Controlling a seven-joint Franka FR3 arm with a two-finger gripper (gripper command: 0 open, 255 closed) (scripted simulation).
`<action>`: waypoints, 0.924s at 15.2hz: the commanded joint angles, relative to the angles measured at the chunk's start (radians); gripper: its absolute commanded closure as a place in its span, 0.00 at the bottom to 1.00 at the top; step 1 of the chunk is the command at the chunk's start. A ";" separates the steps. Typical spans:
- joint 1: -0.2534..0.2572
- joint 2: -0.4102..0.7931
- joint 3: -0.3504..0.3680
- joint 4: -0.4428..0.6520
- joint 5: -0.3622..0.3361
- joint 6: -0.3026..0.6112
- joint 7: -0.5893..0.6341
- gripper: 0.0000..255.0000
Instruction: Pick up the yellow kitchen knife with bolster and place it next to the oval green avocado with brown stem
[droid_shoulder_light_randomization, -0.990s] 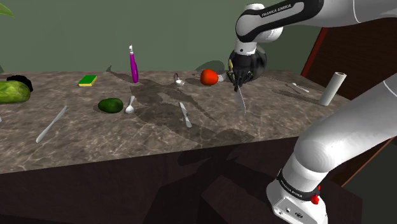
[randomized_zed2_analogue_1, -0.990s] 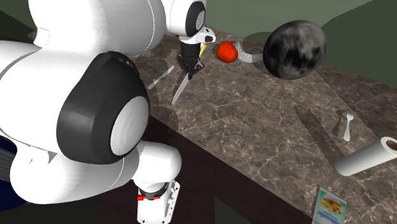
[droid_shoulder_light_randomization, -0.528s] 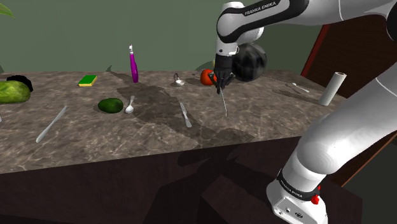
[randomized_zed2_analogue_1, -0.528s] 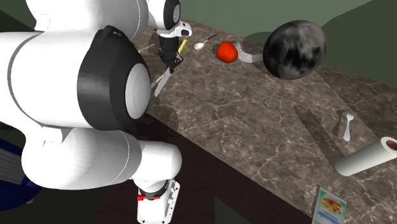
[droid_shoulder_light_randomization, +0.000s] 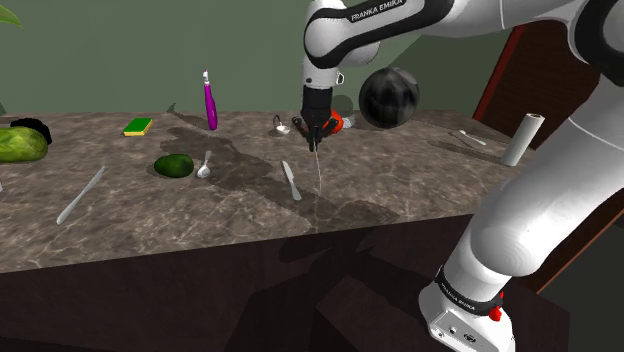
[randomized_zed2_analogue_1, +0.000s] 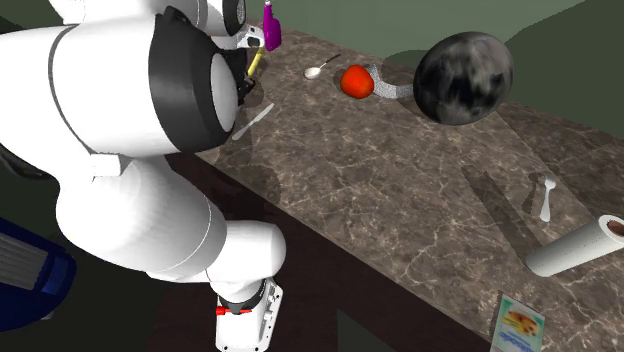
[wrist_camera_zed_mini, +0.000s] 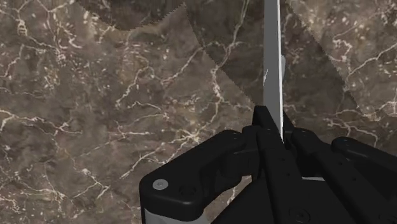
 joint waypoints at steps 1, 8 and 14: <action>0.018 0.046 0.025 0.050 0.006 -0.001 0.042 1.00; 0.084 0.211 0.102 0.239 0.003 -0.011 0.188 1.00; 0.146 0.382 0.151 0.454 -0.025 -0.047 0.309 1.00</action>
